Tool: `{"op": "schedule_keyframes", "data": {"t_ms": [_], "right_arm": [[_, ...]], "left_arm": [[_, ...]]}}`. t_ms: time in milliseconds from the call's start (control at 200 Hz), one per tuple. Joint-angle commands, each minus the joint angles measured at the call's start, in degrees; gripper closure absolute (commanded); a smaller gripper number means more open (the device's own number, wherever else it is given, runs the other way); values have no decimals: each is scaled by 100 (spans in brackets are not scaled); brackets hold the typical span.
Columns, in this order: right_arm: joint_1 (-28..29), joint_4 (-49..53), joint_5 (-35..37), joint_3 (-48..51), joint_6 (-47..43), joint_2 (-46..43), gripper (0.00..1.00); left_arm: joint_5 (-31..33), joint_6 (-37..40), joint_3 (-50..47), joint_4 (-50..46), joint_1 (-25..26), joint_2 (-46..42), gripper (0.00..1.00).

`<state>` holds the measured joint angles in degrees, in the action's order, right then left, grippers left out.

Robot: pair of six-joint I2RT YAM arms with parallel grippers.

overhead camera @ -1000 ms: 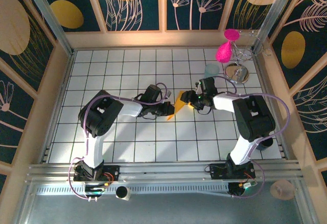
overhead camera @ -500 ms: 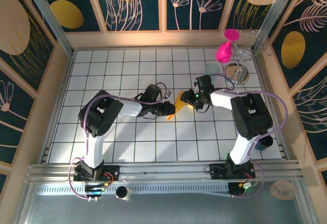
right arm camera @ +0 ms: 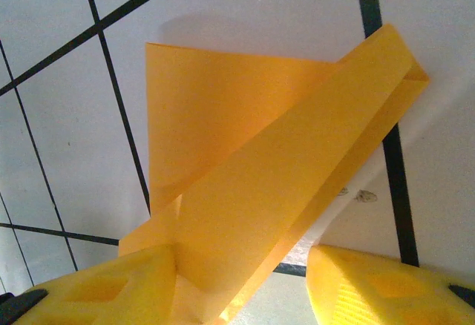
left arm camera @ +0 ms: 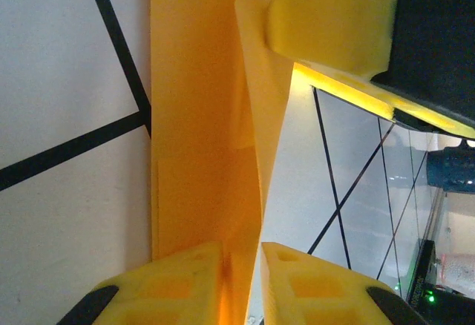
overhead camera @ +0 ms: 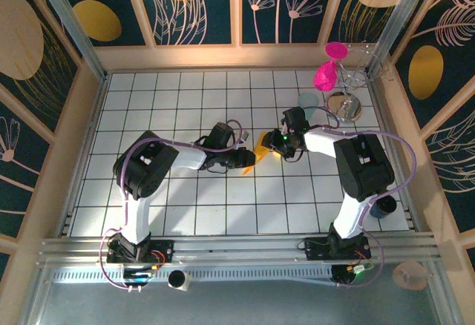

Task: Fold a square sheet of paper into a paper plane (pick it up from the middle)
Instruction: Fold the wing for the fifth time at the center of the table.

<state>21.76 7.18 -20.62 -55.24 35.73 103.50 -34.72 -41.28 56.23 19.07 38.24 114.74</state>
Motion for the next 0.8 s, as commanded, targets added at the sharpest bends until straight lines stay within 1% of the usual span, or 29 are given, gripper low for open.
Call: {"op": "schedule_keyframes", "data": {"t_ms": [0,120,290,425,601,676,796], "right_arm": [[152,-85,436,81,-57,623,47],[151,-22,471,38,-17,682,48],[136,-4,459,9,39,699,48],[122,-125,276,15,-10,380,48],[120,-527,-41,274,-418,-344,42],[123,-582,-115,422,-628,-465,40],[162,-513,-192,558,-931,-497,41]], "left_arm": [[102,-55,-112,-344,-48,-1,80],[81,-73,-147,-341,-68,24,84],[31,-88,-193,-330,-85,74,87],[37,-91,-223,-336,-97,127,89],[49,-132,-257,-301,-116,151,90],[35,-160,-279,-247,-130,157,90],[-7,-205,-304,-195,-149,189,90]]}}
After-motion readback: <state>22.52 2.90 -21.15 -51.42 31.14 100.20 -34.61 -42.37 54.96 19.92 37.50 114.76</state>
